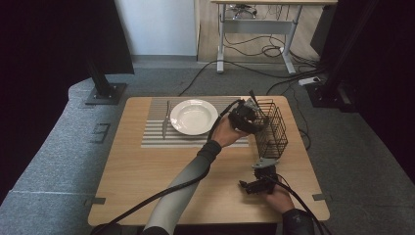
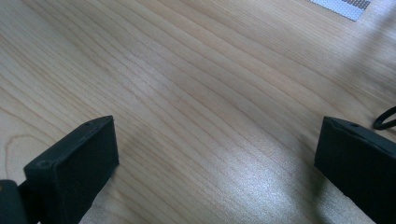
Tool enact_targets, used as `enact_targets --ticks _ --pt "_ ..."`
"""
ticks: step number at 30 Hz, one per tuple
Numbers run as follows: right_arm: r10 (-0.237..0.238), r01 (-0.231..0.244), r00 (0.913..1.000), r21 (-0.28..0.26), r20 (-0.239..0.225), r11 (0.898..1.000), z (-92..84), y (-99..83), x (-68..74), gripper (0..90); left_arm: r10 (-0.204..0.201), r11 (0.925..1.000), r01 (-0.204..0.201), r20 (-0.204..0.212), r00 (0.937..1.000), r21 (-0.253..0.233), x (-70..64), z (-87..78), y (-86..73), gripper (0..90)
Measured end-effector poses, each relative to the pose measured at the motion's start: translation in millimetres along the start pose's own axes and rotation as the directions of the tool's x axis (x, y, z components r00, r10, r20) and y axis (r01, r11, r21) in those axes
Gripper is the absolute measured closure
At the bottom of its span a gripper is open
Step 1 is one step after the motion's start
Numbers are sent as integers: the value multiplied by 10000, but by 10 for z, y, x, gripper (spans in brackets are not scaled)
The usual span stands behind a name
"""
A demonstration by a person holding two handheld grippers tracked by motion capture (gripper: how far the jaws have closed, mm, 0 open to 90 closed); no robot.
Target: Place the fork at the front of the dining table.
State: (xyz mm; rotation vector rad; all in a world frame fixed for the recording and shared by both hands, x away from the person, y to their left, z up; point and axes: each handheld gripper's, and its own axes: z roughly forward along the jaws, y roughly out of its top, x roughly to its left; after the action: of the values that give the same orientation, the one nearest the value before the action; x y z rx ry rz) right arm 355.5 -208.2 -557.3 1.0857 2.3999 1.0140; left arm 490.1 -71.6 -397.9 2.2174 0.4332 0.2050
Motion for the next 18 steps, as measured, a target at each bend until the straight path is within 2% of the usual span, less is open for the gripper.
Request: enact_targets --ticks 1,3,9,13,15,18 --pt "-3 3 10000 -1 -1 10000 0 0 0 0 -36 10000 36 64 10000 13 1 8 2 559" --pt "0 0 10000 0 0 10000 0 0 0 0 -49 10000 48 141 9999 52 1 15 1 586" --pt "-16 16 10000 -9 1 10000 0 0 -1 0 -172 9997 165 374 9992 194 -8 42 3 770" --pt "-16 16 10000 -8 0 10000 0 0 -1 0 -358 9993 360 613 9975 -24 -14 31 14 804" --pt "-26 26 10000 -8 -10 10000 0 0 0 0 -366 9993 373 649 9972 -94 -21 14 28 864" --pt "-31 31 10000 2 -35 10000 0 0 6 0 -129 9999 130 467 9988 -33 -47 -23 68 865"
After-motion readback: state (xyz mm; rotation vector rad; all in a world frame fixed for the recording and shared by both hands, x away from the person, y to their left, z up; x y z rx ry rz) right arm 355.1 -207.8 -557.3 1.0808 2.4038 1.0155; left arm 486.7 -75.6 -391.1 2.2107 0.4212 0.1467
